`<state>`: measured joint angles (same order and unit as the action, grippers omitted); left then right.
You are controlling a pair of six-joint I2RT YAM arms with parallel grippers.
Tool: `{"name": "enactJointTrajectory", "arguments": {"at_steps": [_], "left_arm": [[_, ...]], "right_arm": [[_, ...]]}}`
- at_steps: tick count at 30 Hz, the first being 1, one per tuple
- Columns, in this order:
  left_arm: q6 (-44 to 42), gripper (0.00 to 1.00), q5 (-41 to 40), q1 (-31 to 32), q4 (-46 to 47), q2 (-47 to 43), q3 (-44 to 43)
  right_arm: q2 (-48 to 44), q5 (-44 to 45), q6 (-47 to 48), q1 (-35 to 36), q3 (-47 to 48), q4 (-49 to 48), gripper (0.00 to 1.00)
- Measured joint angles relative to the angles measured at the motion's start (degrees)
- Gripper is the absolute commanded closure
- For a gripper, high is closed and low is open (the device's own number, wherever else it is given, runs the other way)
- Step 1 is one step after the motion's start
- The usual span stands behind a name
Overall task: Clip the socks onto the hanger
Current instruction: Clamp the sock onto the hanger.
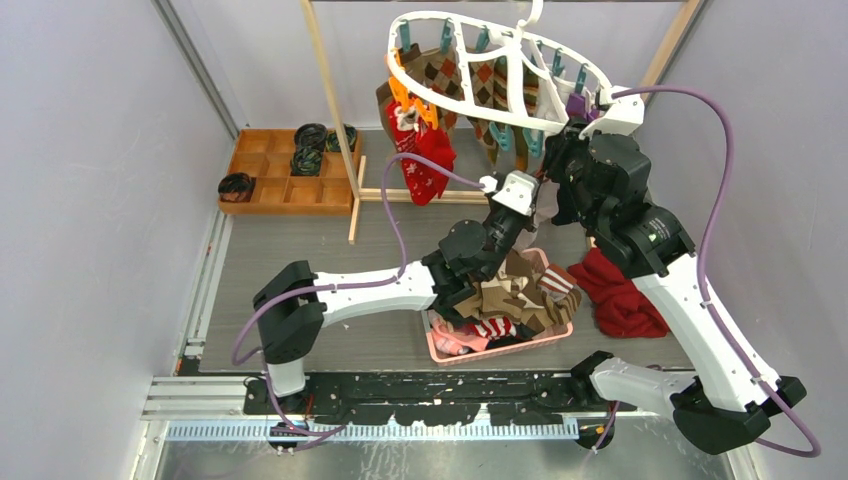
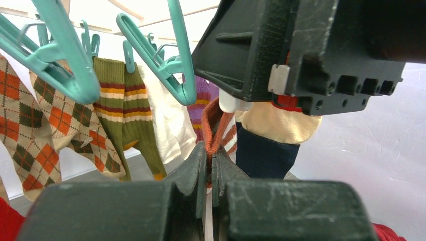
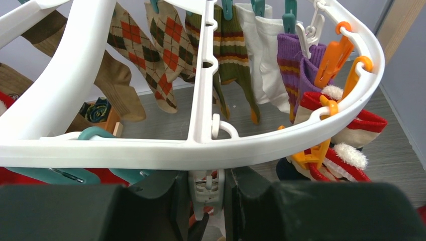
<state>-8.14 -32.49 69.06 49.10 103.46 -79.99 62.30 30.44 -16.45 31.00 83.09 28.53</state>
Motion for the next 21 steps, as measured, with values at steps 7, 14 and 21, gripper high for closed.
{"name": "enactJointTrajectory", "arguments": {"at_steps": [7, 14, 21], "left_arm": [[-1.5, 1.0, -1.4, 0.6, 0.5, 0.6, -1.6], [-2.1, 1.0, -2.5, 0.7, 1.2, 0.7, -2.3], [-1.7, 1.0, -2.3, 1.1, 1.5, 0.7, -2.3]], "right_arm": [[0.5, 0.4, 0.0, 0.0, 0.6, 0.5, 0.89], [0.7, 0.9, 0.0, 0.1, 0.7, 0.7, 0.89], [0.7, 1.8, 0.1, 0.1, 0.7, 0.7, 0.89]]}}
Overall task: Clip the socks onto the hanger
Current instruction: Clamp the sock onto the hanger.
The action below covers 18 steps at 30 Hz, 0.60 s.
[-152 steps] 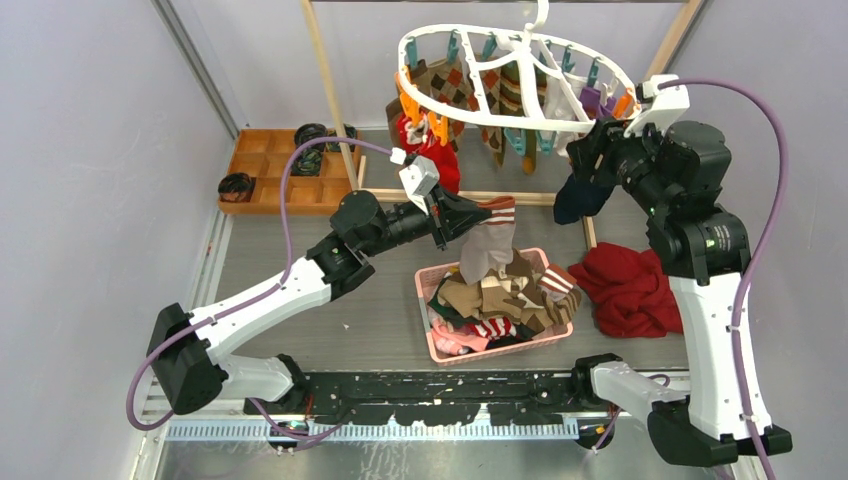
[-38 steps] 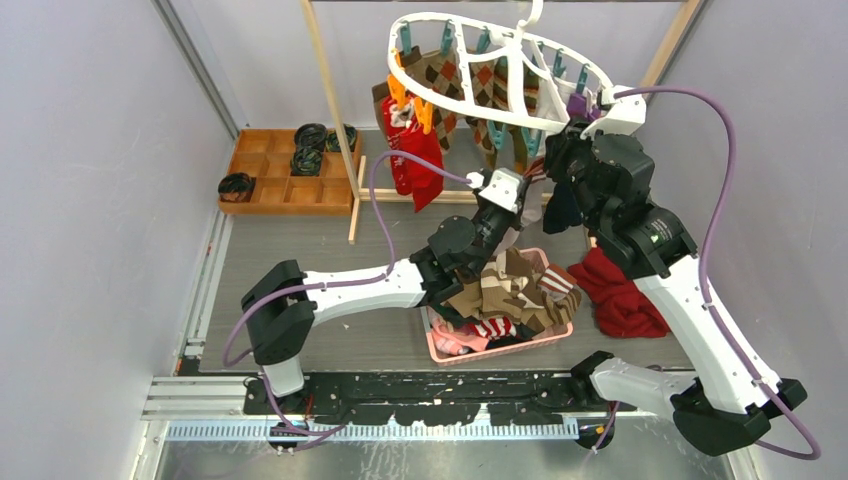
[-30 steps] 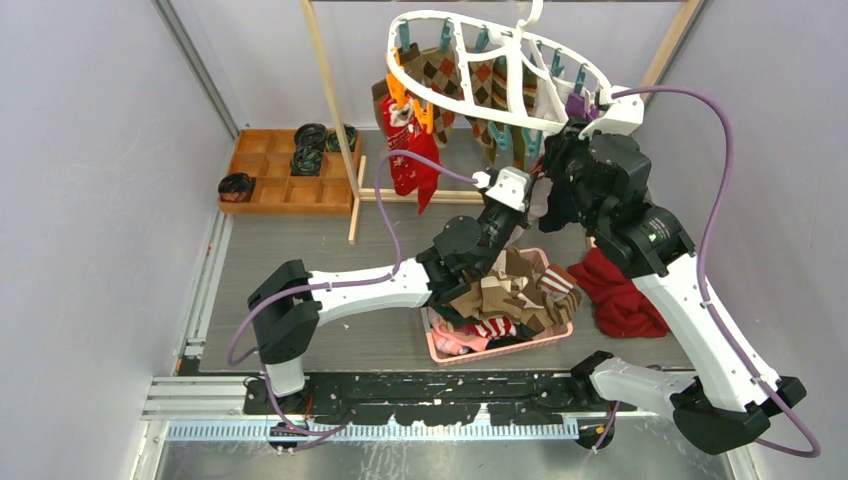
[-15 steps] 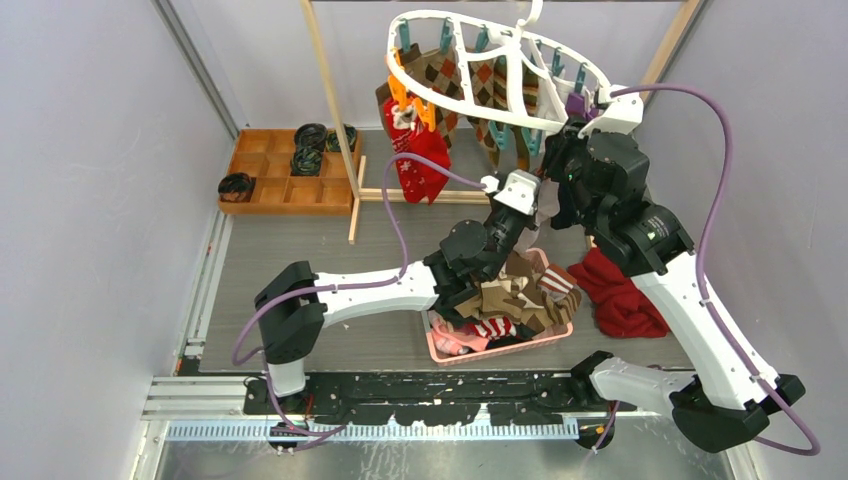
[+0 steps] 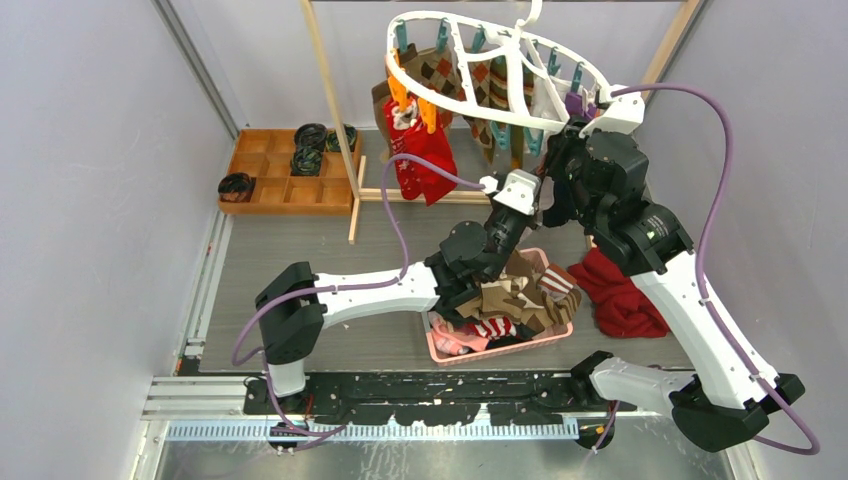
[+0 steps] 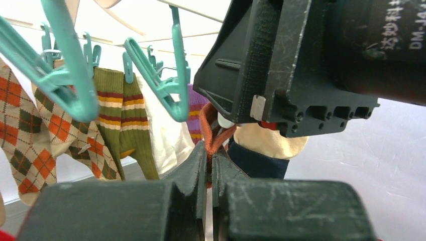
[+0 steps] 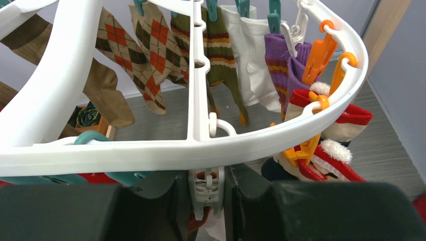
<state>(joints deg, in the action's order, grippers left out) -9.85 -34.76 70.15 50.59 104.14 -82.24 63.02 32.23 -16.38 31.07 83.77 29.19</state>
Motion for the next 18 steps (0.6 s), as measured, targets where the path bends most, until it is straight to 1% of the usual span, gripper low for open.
{"name": "enactJointTrajectory", "arguments": {"at_steps": [6, 18], "left_arm": [[1.1, 1.0, 0.4, 0.5, 0.0, 0.0, 0.0], [6.2, 1.0, 0.7, 0.6, -0.3, 0.0, 0.0]], "right_arm": [[0.0, 0.7, 0.0, 0.0, 0.0, 0.0, 0.89], [1.1, 1.7, 0.2, 0.0, 0.0, 0.0, 0.89]]}}
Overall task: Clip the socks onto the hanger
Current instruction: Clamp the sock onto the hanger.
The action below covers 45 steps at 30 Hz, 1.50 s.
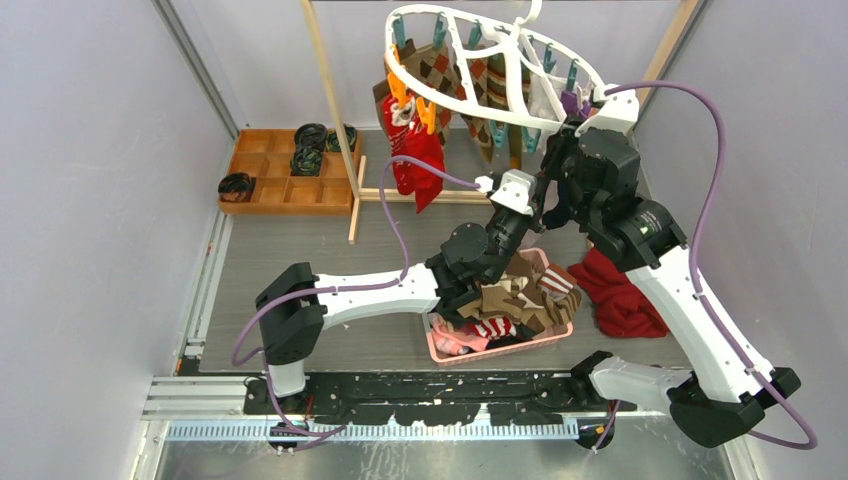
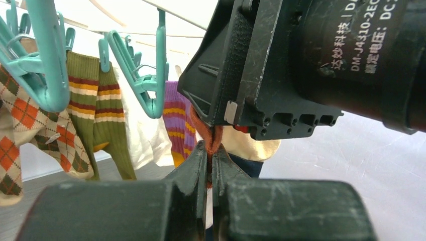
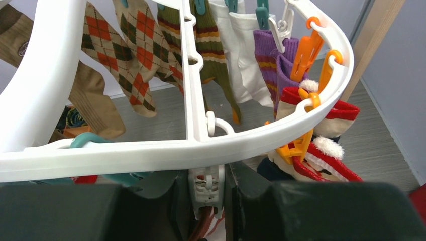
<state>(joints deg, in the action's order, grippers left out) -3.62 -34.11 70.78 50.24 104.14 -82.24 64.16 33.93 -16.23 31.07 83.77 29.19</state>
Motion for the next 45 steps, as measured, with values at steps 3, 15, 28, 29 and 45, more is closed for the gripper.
{"name": "enactJointTrajectory", "arguments": {"at_steps": [3, 15, 28, 29, 45], "left_arm": [[0.1, 1.0, 0.0, 0.0, 0.0, 0.0, 0.0], [0.3, 1.0, 0.3, 0.0, 0.0, 0.0, 0.0], [0.9, 1.0, 0.3, -0.1, -0.7, 0.0, -0.6], [1.2, 1.0, 0.3, -0.2, -1.0, 0.0, -0.7], [3.5, 1.0, 0.5, -0.8, -3.1, 0.0, -2.1]], "right_arm": [[0.2, 0.1, 0.0, 0.0, 0.0, 0.1, 0.89], [0.3, 0.1, 0.0, 0.0, 0.0, 0.5, 0.69], [0.0, -0.4, -0.3, 0.0, 0.6, 2.5, 0.43], [-0.5, -0.6, -0.3, 0.0, 0.6, 2.7, 0.39], [-10.4, -9.6, 0.8, 0.0, 3.8, 9.8, 0.17]]}}
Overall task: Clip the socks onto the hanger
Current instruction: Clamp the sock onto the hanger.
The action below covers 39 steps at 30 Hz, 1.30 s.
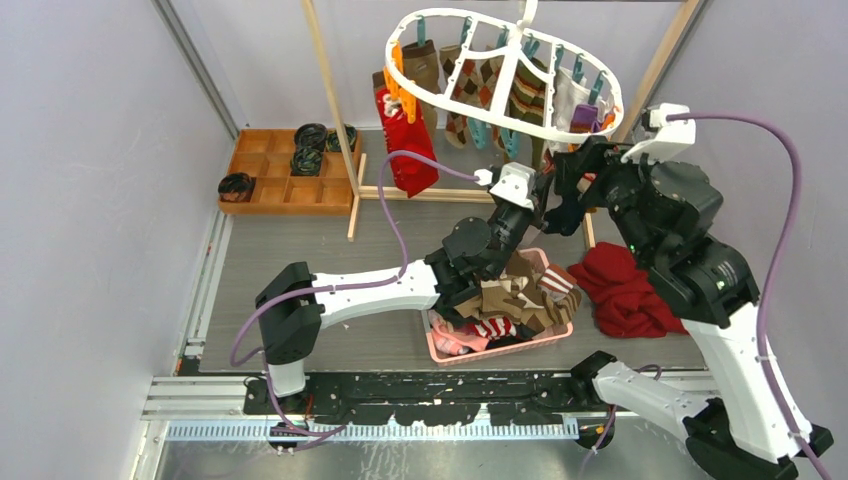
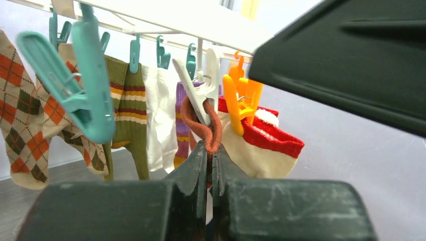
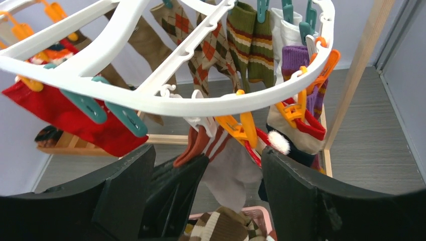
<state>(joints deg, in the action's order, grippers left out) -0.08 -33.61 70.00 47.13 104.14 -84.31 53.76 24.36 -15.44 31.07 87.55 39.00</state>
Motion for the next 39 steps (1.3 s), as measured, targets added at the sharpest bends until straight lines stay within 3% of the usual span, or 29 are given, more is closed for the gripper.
{"name": "enactJointTrajectory", "arguments": {"at_steps": [8, 14, 19, 27, 33, 39], "left_arm": [[2.1, 0.51, 1.2, 0.0, -1.4, -2.0, 3.0], [5.6, 0.35, 5.4, 0.0, -7.0, -12.1, 13.0], [8.7, 0.23, 12.4, -0.3, -14.9, -27.1, 23.6], [14.6, 0.16, 20.1, -1.3, -32.7, -42.8, 31.8], [17.7, 0.15, 20.8, -1.8, -40.3, -45.9, 37.9], [18.9, 0.13, 21.0, -2.0, -41.9, -48.0, 41.8]], "right_arm": [[-7.1, -2.5, 1.6, 0.0, -1.5, 4.5, 0.15], [-15.7, -2.9, 1.8, 0.0, -8.3, 7.8, 0.15], [-19.7, -4.7, 2.0, 0.0, -15.2, 11.2, 0.16], [-16.9, -4.8, 0.2, 0.0, -19.3, 19.0, 0.19], [-15.2, -0.4, -5.8, 0.0, -23.9, 21.1, 0.22], [-16.1, 4.9, -11.6, 0.0, -25.6, 20.7, 0.25]]}}
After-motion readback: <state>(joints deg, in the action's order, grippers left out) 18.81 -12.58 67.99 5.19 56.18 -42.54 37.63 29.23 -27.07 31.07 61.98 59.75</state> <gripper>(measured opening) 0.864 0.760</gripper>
